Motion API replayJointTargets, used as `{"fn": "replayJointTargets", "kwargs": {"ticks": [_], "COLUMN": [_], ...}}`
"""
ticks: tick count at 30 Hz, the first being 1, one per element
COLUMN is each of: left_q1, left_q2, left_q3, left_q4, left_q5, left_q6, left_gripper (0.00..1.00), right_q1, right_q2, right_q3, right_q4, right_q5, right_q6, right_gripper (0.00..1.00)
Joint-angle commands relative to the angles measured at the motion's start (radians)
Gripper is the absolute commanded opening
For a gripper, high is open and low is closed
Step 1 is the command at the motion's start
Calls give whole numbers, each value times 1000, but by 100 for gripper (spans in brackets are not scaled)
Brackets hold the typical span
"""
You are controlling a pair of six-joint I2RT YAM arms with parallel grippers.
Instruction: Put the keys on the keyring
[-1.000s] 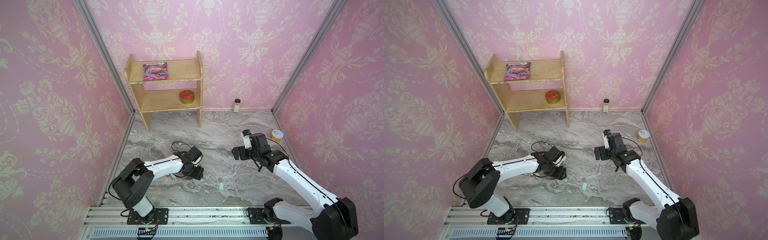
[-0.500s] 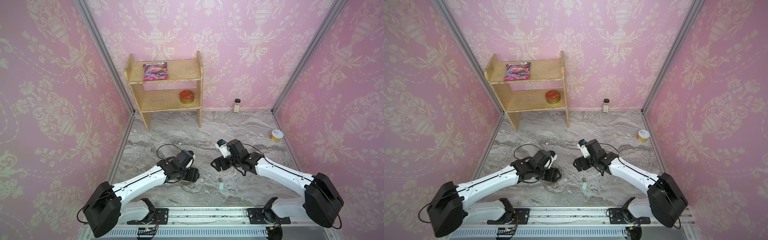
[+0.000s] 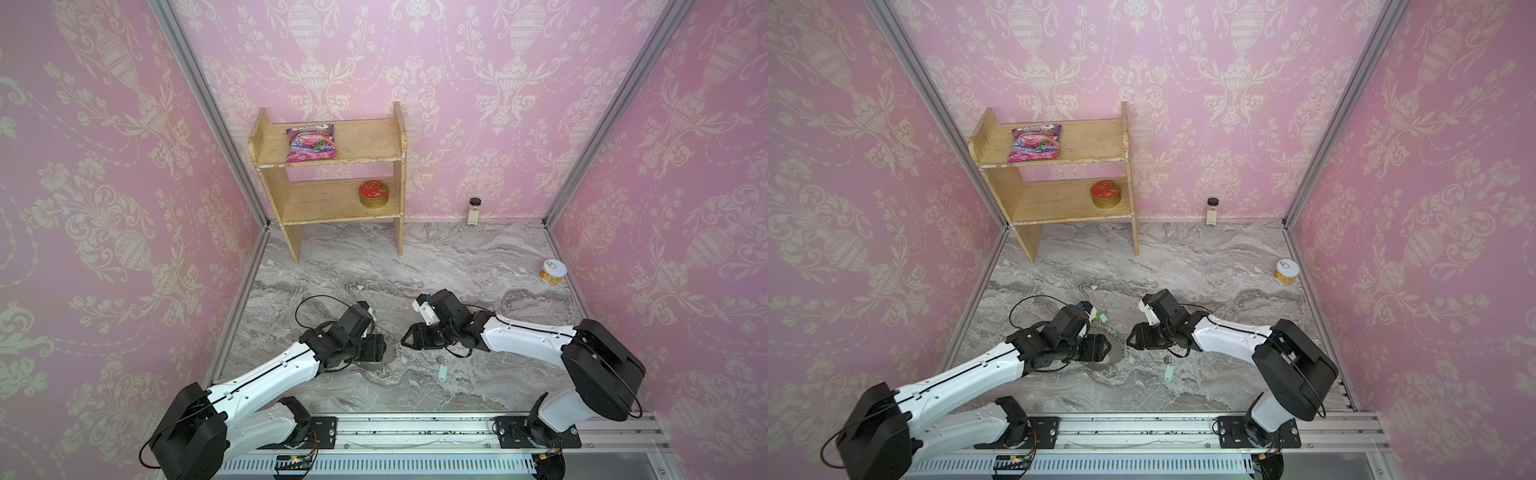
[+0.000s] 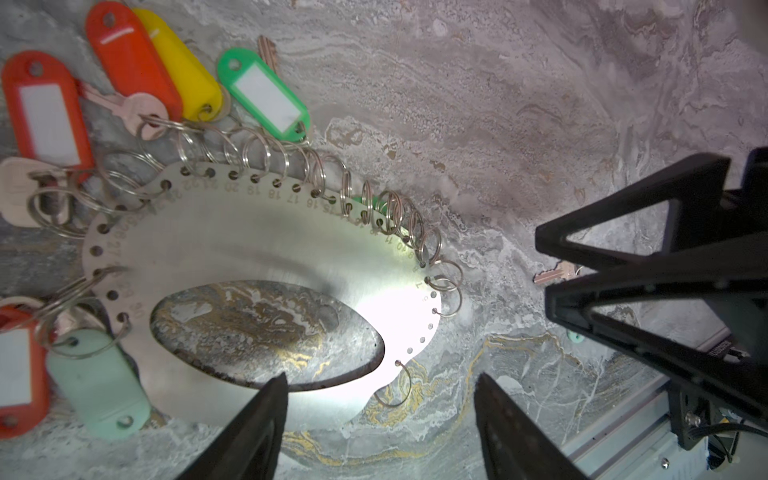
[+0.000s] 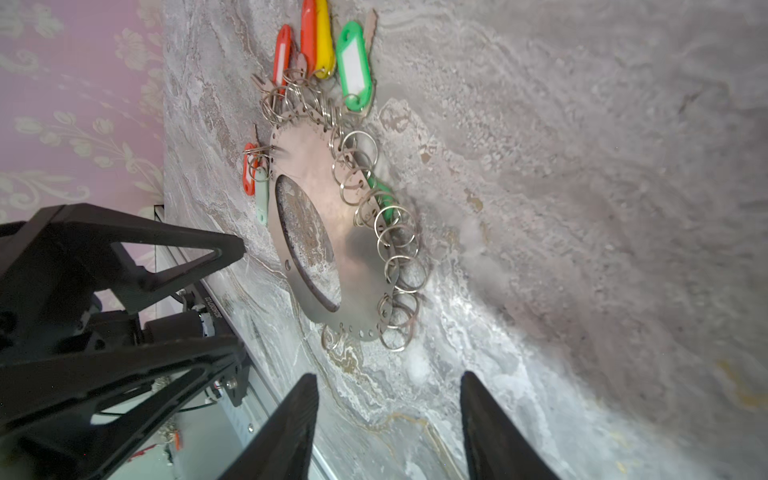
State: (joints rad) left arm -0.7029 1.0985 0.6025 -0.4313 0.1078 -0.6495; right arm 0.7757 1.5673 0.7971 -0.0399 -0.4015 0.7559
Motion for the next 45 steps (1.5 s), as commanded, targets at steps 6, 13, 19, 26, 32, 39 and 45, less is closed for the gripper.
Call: {"fn": "replayJointTargets", "kwargs": {"ticks": [6, 13, 19, 26, 32, 39, 45], "left_q1": [30, 41, 46, 49, 49, 49, 50], "left_q2": [-25, -40, -81, -101, -97, -103, -115], "left_q3": [-35, -39, -48, -59, -57, -60, -65], "left_q4": [20, 11, -12, -18, -18, -22, -27], "left_q5": [-14, -7, -16, -15, -13, -14, -17], "left_q6": [-12, -1, -5, -15, -12, -12, -12], "left_gripper": [73, 73, 73, 73, 73, 73, 73], "right_q1": [41, 42, 46, 67, 85, 90, 91], "right_q2": [57, 119, 147, 137, 143, 155, 162], "right_q3": [6, 86, 76, 69, 54, 65, 66], "right_q4": [79, 20, 44, 8, 28, 35, 34], "right_q5": [54, 84, 50, 69, 76, 86, 103], "right_q6": [241, 181, 210, 242, 294, 331, 345], "right_gripper": [51, 45, 40, 40, 40, 40, 36]}}
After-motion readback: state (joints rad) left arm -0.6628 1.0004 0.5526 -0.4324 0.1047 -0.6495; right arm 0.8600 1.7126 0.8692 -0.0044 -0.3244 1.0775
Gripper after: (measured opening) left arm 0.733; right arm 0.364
